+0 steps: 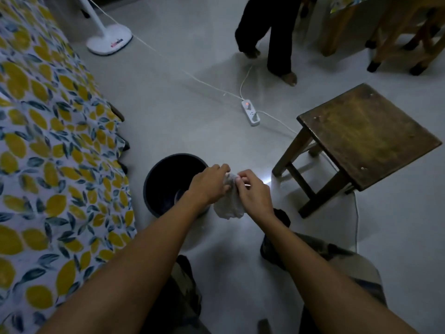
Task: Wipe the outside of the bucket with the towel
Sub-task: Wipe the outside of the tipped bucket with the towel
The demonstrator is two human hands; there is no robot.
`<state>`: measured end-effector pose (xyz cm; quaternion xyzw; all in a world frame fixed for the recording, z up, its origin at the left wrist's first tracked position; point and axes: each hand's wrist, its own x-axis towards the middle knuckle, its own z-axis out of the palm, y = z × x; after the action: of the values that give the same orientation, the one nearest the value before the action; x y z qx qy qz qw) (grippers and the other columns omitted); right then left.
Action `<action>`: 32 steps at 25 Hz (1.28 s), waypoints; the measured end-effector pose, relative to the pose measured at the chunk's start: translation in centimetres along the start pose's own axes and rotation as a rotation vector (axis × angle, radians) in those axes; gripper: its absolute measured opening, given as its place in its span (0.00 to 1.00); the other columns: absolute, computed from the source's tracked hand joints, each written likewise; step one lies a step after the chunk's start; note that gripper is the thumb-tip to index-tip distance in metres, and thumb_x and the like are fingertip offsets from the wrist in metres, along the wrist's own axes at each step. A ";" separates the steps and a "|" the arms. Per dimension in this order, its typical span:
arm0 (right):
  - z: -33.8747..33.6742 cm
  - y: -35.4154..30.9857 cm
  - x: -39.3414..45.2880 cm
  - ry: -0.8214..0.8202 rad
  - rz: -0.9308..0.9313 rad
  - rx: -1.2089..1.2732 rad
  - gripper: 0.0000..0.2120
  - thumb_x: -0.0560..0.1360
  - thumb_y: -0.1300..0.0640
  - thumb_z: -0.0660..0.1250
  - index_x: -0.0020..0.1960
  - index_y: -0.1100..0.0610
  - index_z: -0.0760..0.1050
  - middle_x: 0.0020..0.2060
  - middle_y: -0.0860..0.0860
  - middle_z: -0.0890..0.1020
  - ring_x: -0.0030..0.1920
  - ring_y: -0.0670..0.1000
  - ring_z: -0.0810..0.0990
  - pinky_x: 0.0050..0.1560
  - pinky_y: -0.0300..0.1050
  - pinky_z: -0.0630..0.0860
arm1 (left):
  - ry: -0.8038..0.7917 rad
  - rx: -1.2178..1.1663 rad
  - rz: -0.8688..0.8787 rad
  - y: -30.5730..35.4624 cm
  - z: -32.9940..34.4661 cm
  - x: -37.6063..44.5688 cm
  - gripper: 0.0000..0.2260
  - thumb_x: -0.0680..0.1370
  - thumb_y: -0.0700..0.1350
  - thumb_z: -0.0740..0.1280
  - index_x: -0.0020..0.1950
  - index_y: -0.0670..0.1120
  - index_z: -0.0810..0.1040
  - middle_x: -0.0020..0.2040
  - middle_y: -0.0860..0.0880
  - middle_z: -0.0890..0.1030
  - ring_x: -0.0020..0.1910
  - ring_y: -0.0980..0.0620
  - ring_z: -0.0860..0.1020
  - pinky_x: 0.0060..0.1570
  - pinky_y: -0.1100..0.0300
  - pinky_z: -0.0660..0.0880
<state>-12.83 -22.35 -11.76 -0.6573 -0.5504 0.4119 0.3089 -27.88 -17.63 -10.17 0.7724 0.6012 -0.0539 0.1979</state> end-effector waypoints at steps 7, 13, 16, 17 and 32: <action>3.0 5.8 3.2 -0.023 0.118 0.062 0.08 0.84 0.48 0.61 0.55 0.47 0.78 0.51 0.48 0.84 0.52 0.48 0.82 0.53 0.47 0.82 | -0.104 -0.048 -0.222 -5.2 6.9 5.0 0.21 0.78 0.55 0.68 0.68 0.48 0.71 0.63 0.43 0.75 0.61 0.41 0.76 0.54 0.46 0.76; 5.3 9.5 5.2 -0.023 0.202 0.097 0.06 0.84 0.48 0.63 0.57 0.46 0.77 0.53 0.46 0.83 0.51 0.42 0.81 0.50 0.36 0.79 | -0.065 -0.131 -0.496 -6.7 12.5 9.6 0.25 0.78 0.52 0.67 0.69 0.42 0.65 0.66 0.37 0.73 0.64 0.34 0.73 0.58 0.40 0.73; 6.5 9.0 5.8 -0.046 0.209 0.102 0.05 0.84 0.47 0.63 0.56 0.44 0.77 0.49 0.43 0.82 0.47 0.35 0.79 0.45 0.29 0.76 | -0.079 -0.182 -0.546 -7.5 14.3 9.8 0.20 0.80 0.49 0.62 0.68 0.42 0.63 0.63 0.35 0.76 0.60 0.32 0.77 0.55 0.41 0.73; 6.7 8.8 6.0 -0.044 0.213 0.115 0.05 0.84 0.47 0.63 0.56 0.44 0.77 0.49 0.43 0.82 0.47 0.34 0.79 0.44 0.27 0.74 | -0.085 -0.181 -0.555 -7.7 14.8 9.9 0.18 0.80 0.48 0.61 0.67 0.42 0.63 0.63 0.35 0.77 0.59 0.31 0.77 0.54 0.42 0.73; 5.3 5.8 7.2 0.082 0.228 0.216 0.08 0.83 0.48 0.64 0.58 0.47 0.79 0.52 0.45 0.84 0.51 0.38 0.81 0.44 0.27 0.74 | 0.140 -0.358 -0.724 -12.9 6.4 7.0 0.12 0.78 0.37 0.60 0.61 0.40 0.70 0.59 0.36 0.77 0.55 0.33 0.78 0.55 0.42 0.77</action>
<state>-14.39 -16.79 -20.68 -0.6948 -0.4116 0.4737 0.3514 -37.25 -11.09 -21.37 0.4660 0.8461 0.0381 0.2561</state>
